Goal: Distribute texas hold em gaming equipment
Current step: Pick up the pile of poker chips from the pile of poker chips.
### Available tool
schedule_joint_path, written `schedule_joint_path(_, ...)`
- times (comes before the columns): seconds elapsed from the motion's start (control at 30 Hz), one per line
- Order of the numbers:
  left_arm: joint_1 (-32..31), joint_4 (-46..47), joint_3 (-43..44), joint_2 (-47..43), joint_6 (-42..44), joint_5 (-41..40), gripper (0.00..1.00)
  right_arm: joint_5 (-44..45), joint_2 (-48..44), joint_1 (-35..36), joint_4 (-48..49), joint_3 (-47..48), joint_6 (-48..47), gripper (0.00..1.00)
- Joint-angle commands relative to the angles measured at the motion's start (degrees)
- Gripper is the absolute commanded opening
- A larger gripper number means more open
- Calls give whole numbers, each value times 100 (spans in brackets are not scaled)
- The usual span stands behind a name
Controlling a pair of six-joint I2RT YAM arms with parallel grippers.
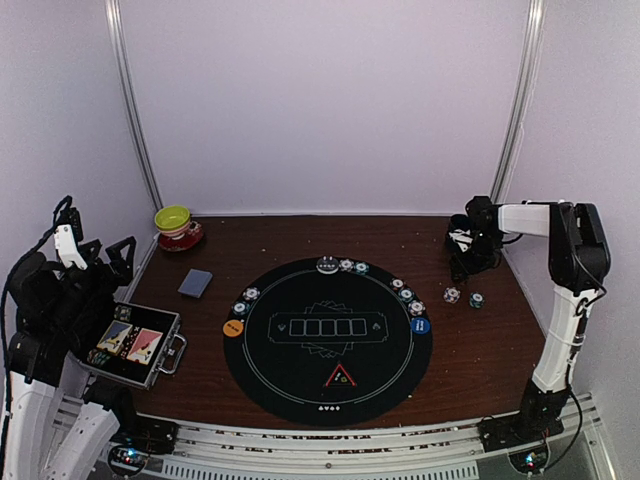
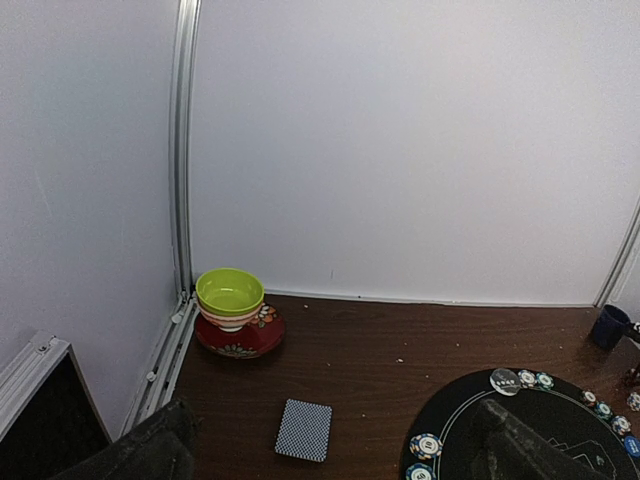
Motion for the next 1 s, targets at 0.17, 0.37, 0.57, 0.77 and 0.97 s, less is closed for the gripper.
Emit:
schedule_joint_path(0.17,59,235,-11,-66,18,32,98,155,1,-28,153,16,72,60)
schedule_joint_path(0.37,66,236,-11,-71,25,19,98,155,8,-34,148,12,72,56)
schedule_joint_path(0.57,59,236,-11,-60,25,20,98,172,38,-34,122,20,64,53)
schedule_joint_path(0.77,64,232,-11,-68,25,20,98,197,17,-34,154,11,73,48)
schedule_joint_path(0.97,62,236,-11,-67,24,24,98,271,1,-34,190,-6,86,41)
